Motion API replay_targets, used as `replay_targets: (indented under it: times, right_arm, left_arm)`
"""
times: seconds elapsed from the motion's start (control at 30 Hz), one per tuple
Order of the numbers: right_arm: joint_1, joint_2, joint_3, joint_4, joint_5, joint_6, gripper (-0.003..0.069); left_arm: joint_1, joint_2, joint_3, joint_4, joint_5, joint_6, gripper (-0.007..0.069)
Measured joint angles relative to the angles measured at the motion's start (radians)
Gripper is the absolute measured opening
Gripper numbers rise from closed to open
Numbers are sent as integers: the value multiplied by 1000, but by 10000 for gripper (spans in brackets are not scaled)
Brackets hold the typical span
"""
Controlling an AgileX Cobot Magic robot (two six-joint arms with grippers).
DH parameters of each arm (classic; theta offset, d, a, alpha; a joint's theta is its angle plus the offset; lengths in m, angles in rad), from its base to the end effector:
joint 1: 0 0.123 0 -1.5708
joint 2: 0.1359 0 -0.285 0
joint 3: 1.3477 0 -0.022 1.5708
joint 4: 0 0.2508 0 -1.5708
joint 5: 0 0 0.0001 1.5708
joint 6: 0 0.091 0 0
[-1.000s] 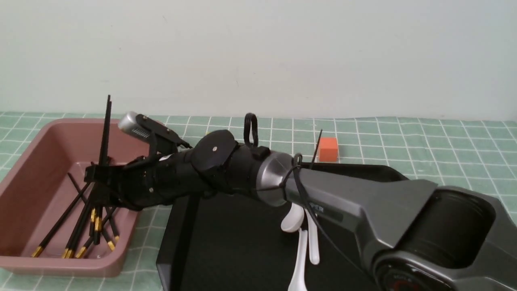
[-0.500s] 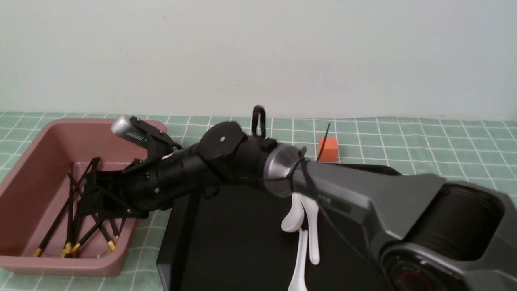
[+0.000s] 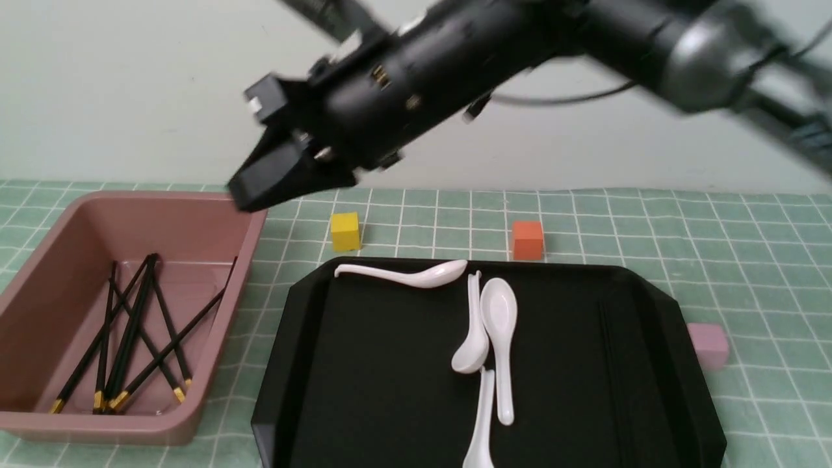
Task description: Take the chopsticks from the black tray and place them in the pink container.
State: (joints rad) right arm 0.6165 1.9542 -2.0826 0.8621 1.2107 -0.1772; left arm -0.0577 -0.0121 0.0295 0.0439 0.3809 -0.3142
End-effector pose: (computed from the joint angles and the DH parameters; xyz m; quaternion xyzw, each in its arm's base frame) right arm 0.3092 0.2984 0.3982 -0.3089 0.8151 0.4629 0.1609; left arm 0.0524 -0.0015 0.1697 -0.0918 0.8028 -0.0906 0.5822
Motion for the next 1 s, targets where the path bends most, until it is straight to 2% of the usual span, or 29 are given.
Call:
replay_targets:
  times: [0.03, 0.23, 0.37, 0.5, 0.63, 0.8, 0.9, 1.0]
  right_arm:
    - [1, -55, 0, -88, 19, 48, 13]
    - [16, -285, 13, -438, 42, 228, 20]
    - [63, -475, 101, -593, 49, 295, 27]
    - [84, -643, 237, -655, 51, 308, 31]
    - [84, -851, 512, -713, 19, 308, 33]
    - [84, -1073, 890, -752, -192, 308, 35]
    - [84, -1208, 1191, -763, -425, 311, 37]
    - [84, -1301, 1396, -762, -614, 315, 41]
  left_arm:
    - [0, 0, 0, 0, 0, 0, 239]
    - [0, 0, 0, 0, 1, 0, 239]
    - [0, 0, 0, 0, 1, 0, 239]
    - [0, 0, 0, 0, 1, 0, 239]
    - [0, 0, 0, 0, 1, 0, 239]
    - [0, 0, 0, 0, 1, 0, 239]
    - [0, 0, 0, 0, 1, 0, 239]
    - [0, 0, 0, 0, 1, 0, 239]
